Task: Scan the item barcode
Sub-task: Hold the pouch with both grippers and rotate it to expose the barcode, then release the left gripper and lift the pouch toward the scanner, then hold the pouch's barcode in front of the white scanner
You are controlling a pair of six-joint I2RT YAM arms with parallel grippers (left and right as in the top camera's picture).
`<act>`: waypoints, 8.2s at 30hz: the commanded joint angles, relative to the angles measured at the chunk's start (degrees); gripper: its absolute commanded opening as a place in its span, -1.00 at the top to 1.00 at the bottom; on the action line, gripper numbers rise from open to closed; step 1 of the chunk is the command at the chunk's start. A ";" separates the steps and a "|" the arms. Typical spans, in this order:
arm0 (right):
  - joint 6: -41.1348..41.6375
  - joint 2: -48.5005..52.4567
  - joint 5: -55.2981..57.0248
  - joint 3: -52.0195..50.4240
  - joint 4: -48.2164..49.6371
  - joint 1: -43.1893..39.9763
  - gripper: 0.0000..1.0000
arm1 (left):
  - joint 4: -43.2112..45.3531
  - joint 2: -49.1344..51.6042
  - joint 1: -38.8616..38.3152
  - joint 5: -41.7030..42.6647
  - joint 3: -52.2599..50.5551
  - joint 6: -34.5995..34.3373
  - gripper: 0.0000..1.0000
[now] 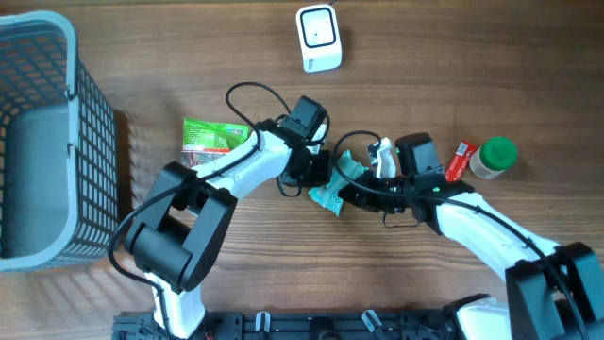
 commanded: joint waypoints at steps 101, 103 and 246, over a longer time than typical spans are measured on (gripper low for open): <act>-5.92 -3.34 11.17 13.84 -17.79 -0.26 -0.36 | -8.26 -15.47 4.72 -6.08 -3.74 -4.39 0.79; -8.48 -3.34 12.04 13.84 -19.12 -0.24 -0.32 | -8.02 -15.32 4.44 -6.10 -3.74 -4.39 0.79; -99.16 50.73 86.68 67.89 33.11 17.79 0.91 | -4.02 -36.94 27.34 -35.21 -2.23 1.64 -1.00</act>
